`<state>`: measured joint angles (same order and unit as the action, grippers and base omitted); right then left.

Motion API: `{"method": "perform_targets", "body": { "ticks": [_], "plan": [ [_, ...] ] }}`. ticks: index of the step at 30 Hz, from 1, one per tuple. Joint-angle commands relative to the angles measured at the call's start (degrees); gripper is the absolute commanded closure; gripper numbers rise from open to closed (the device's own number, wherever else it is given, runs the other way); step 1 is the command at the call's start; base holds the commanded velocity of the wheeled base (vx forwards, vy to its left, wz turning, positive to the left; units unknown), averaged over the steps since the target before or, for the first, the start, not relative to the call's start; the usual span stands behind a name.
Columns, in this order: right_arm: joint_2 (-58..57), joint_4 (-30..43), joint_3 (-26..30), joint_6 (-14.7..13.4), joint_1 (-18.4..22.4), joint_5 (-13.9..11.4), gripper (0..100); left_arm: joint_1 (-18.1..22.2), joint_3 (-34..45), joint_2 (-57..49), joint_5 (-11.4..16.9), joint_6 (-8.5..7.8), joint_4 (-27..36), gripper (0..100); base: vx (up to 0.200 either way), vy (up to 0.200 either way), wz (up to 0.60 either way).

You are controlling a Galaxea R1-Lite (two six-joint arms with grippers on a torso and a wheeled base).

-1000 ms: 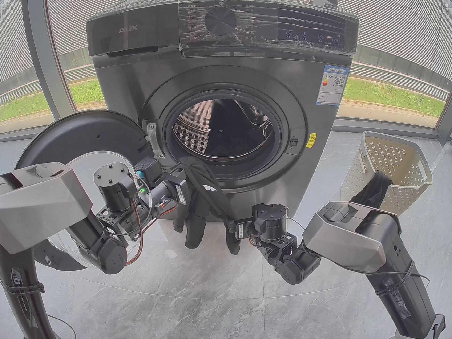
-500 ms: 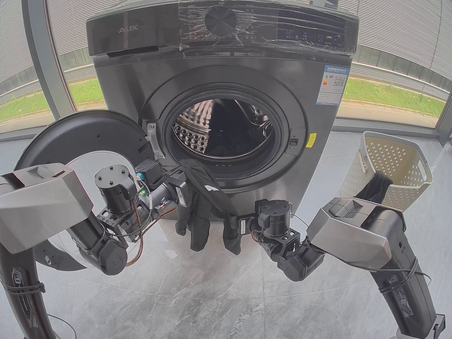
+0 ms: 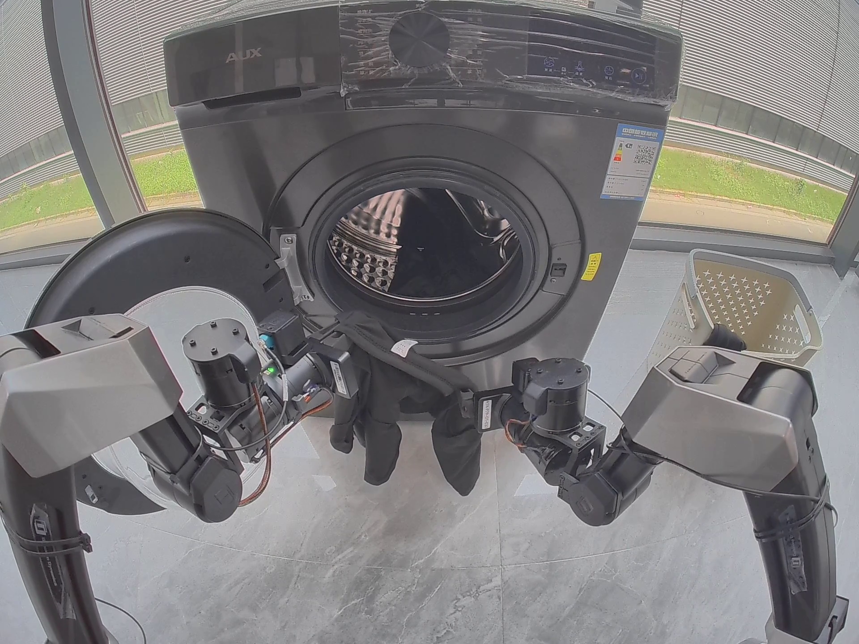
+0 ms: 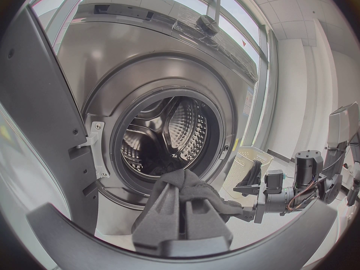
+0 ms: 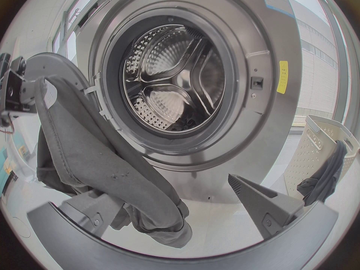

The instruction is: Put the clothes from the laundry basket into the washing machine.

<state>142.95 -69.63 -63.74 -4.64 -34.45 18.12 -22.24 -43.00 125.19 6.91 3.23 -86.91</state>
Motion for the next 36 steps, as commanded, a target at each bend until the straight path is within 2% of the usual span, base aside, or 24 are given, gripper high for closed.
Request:
{"method": "perform_targets", "body": {
  "ticks": [1, 8, 11, 14, 20, 27, 28, 36],
  "plan": [
    [-0.8, -0.1, 0.3, 0.0, 0.3, 0.0, 0, -0.1, 0.3, 0.5, 0.0, -0.07, 0.0, 100, 0.0, 0.0, 0.0],
    [0.1, -0.8, -0.8, 0.1, -0.7, -0.1, 0, -0.4, 0.4, 0.4, 0.1, -0.07, 0.0, 100, 0.0, 0.0, 0.0],
    [1.4, -0.9, -2.2, 0.5, -1.7, -1.3, 0, -0.5, 1.0, 0.2, 0.2, -0.07, 0.0, 100, 0.0, 0.0, 0.0],
    [3.2, -3.2, -3.2, 0.7, -2.6, -3.6, 0, -0.5, 1.0, 0.0, 0.3, 0.02, 0.0, 100, 0.0, 0.0, 0.0],
    [7.3, -5.3, -6.3, 1.5, -3.6, -4.9, 0, -0.5, 0.9, -0.2, 0.4, 0.02, 0.0, 100, 0.0, 0.0, 0.0],
    [8.4, -7.2, -7.1, 1.6, -4.0, -6.1, 0, -0.5, 0.8, -0.5, 0.4, 0.11, 0.0, 100, 0.0, 0.0, 0.0],
    [8.5, -7.5, -7.1, 1.5, -4.4, -6.8, 100, -0.5, 0.8, -0.5, 0.4, 0.11, 0.0, 100, 0.0, 0.0, 0.0],
    [9.4, -10.0, -7.7, 1.5, -5.3, -7.9, 100, -0.5, 0.8, -0.6, 0.6, 0.11, 0.0, 100, 0.0, 0.0, 0.0]
  ]
}}
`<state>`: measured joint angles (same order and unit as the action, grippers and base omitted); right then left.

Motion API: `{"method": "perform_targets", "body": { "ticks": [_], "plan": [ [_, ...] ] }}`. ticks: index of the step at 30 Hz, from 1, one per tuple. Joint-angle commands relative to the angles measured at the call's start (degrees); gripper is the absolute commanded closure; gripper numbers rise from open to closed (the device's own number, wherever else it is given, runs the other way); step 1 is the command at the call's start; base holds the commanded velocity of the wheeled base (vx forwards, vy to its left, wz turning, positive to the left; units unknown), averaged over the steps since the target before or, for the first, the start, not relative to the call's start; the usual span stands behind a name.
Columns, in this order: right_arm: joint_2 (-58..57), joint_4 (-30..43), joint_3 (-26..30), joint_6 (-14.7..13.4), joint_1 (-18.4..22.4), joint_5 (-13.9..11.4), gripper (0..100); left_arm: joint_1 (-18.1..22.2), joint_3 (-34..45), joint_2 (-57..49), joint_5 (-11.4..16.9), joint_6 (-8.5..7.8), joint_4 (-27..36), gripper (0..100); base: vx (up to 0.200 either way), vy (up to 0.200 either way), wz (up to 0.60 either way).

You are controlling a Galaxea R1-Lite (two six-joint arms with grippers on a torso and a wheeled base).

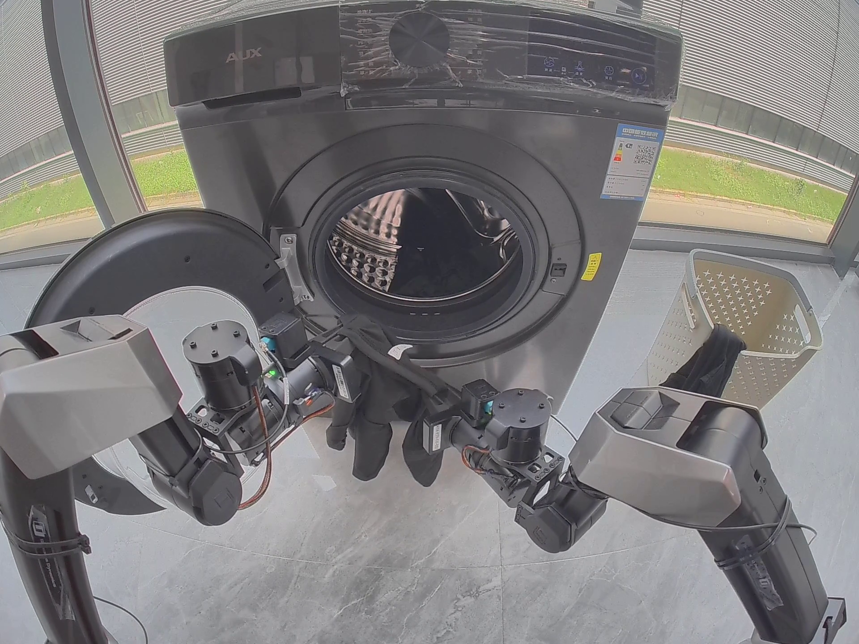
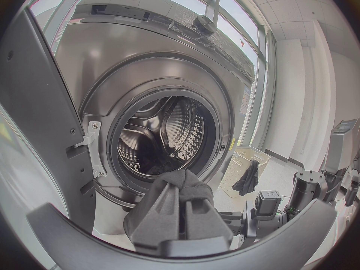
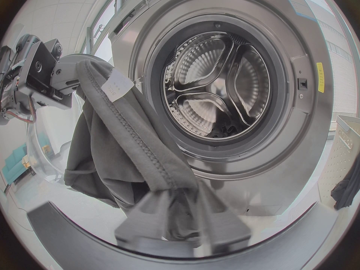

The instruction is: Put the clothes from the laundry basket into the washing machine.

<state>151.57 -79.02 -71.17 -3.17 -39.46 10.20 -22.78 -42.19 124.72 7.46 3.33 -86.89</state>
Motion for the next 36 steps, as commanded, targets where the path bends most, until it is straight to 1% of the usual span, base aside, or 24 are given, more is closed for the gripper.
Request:
{"method": "perform_targets", "body": {
  "ticks": [1, 5, 7, 11, 14, 17, 23, 29, 30, 36],
  "plan": [
    [0.7, -1.0, -0.2, 0.0, -0.2, 0.0, 100, 0.0, -0.1, -0.1, 0.0, 0.01, 0.0, 100, 0.0, 0.0, 0.0],
    [0.5, -2.3, 0.1, 0.0, 0.0, 0.0, 100, 0.1, -0.1, -0.1, 0.1, 0.01, 0.0, 100, 0.0, 0.0, 0.0],
    [-0.7, -3.5, 1.3, 0.0, 0.4, 0.0, 100, 0.3, -0.2, 0.1, 0.2, 0.01, 0.0, 100, 0.0, 0.0, 0.0],
    [-7.0, -4.9, 6.9, 0.0, 1.4, -0.1, 100, 0.5, -0.4, 0.7, 0.3, -0.16, 0.0, 100, 0.0, 0.0, 0.0],
    [-11.7, -5.6, 12.3, 0.0, 1.5, -1.0, 100, 0.5, -0.1, 1.1, 0.4, -0.34, 0.0, 100, 0.0, 0.0, 0.0],
    [-15.2, -5.6, 16.2, 0.0, 1.3, -1.2, 100, 0.5, 0.4, 1.5, 1.3, -0.43, -0.1, 100, 0.0, 0.0, 0.0],
    [-16.3, -5.8, 16.0, -0.1, 1.8, -1.1, 100, 0.3, 3.1, 1.4, 2.9, -0.52, -0.1, 100, 0.0, 0.0, 0.0],
    [-16.1, -6.1, 16.1, -0.2, 1.8, -1.0, 100, 0.3, 3.3, 1.3, 3.1, -0.87, -0.1, 100, 0.0, 0.0, 0.0],
    [-16.0, -6.1, 16.1, -0.2, 1.8, -0.9, 100, 0.3, 3.3, 1.4, 3.1, -0.87, -0.1, 0, 0.0, 0.0, 0.0],
    [-16.3, -6.1, 15.8, -0.2, 1.7, -0.9, 100, 0.4, 3.3, 1.5, 3.1, -0.52, -0.1, 0, 0.0, 0.0, 0.0]
  ]
}}
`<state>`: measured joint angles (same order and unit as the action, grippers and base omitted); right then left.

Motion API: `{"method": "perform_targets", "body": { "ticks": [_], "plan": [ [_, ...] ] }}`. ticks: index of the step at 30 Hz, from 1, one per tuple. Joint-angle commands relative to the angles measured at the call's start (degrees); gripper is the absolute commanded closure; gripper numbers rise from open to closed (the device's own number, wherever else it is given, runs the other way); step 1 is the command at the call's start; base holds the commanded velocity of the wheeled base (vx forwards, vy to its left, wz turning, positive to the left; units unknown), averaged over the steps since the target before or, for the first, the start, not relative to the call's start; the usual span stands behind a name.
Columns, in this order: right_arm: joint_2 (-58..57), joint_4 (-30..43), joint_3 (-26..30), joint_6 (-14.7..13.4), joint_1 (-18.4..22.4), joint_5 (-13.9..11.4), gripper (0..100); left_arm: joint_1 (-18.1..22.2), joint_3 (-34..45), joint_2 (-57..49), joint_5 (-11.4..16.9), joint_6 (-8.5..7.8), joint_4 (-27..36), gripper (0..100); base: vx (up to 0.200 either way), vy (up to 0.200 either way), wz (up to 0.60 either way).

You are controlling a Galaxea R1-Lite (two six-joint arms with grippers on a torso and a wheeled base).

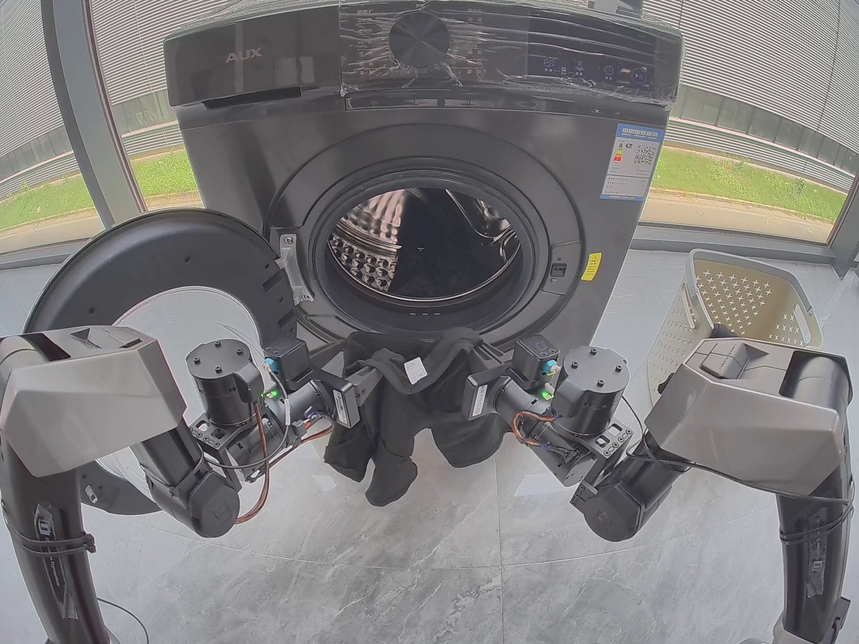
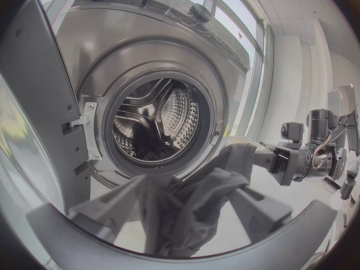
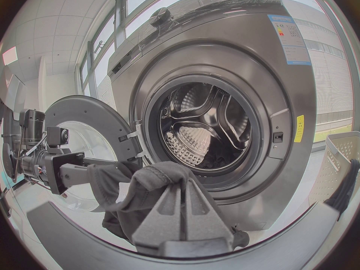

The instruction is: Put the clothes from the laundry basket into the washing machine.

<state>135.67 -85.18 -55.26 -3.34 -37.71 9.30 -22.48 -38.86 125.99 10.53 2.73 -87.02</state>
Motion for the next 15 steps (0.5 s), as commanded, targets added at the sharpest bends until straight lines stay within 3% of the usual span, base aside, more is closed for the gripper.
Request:
{"method": "perform_targets", "body": {
  "ticks": [1, 15],
  "plan": [
    [-0.4, 0.0, -0.2, 0.0, 0.0, 0.0, 100, 0.1, 0.1, 0.3, 0.0, 0.08, 0.0, 0, 0.0, 0.0, 0.0],
    [-0.9, 0.0, -1.8, -0.1, -0.5, 0.5, 100, 0.0, 0.0, 5.2, 0.0, -0.01, -0.1, 0, 0.0, 0.0, 0.0]
  ]
}}
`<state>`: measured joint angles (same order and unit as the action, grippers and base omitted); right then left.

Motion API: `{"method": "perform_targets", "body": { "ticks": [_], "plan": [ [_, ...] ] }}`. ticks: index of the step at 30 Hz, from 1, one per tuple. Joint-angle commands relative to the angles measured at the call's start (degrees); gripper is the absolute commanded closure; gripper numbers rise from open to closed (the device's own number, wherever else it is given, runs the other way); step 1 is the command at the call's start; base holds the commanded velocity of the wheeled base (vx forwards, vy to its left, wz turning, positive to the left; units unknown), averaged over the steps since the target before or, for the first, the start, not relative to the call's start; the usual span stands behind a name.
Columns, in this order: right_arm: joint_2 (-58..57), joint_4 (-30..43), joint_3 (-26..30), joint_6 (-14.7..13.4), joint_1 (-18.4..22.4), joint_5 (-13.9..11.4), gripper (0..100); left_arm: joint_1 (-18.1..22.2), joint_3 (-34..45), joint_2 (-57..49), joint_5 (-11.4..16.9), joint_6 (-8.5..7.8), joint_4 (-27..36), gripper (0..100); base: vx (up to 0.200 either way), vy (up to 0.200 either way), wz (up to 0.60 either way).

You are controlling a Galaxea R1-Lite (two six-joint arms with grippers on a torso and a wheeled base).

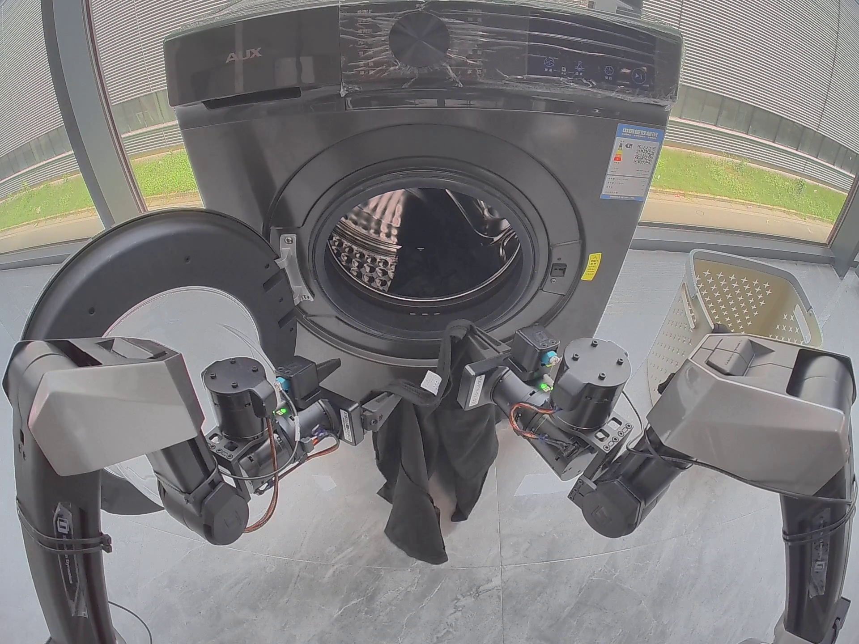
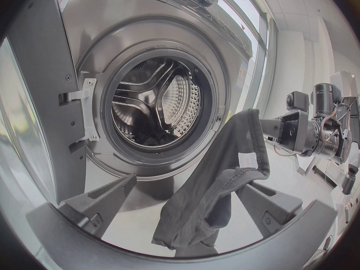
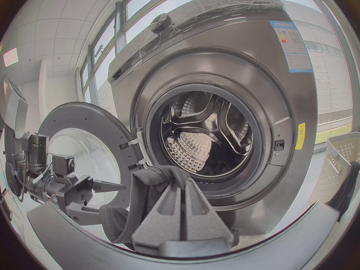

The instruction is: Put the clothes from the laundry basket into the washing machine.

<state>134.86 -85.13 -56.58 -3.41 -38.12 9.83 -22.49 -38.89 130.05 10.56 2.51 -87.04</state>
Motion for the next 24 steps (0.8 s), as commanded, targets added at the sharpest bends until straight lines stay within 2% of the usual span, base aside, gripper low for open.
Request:
{"method": "perform_targets", "body": {
  "ticks": [1, 3, 8, 11, 12, 18, 24],
  "plan": [
    [-0.1, 0.0, -0.6, 0.0, -0.1, 0.0, 100, 0.0, 0.0, 1.1, 0.1, 0.3, 0.0, 0, 0.0, 0.0, 0.0],
    [-0.1, 0.0, -0.7, 0.0, -0.1, 0.0, 100, 0.0, 0.0, 1.1, 0.2, 0.39, -0.1, 0, 0.0, 0.0, 0.0],
    [-0.7, 0.0, -0.8, -0.1, -0.1, 0.0, 100, -0.1, 1.3, 1.0, 2.8, 0.65, 0.0, 0, 0.0, 0.0, 0.0],
    [-0.9, 0.3, -1.3, 0.0, -0.3, 0.1, 100, -0.5, 2.0, 1.7, 4.3, 1.71, 0.0, 0, 0.0, 0.0, 0.0],
    [-1.0, 0.6, -1.3, 0.0, -0.4, 0.1, 100, -0.8, 1.6, 2.3, 4.8, 1.97, 0.0, 100, 0.0, 0.0, 0.0],
    [-2.0, 0.8, -1.9, -0.1, -0.5, 0.1, 100, -0.7, -2.3, 8.6, 5.8, 1.53, 0.0, 100, 0.0, 0.0, 0.0],
    [-2.2, 0.8, -1.9, -0.1, -0.4, 0.2, 100, -0.4, -6.0, 12.2, 6.6, 1.97, 0.0, 100, 0.0, 0.0, 0.0]
  ]
}}
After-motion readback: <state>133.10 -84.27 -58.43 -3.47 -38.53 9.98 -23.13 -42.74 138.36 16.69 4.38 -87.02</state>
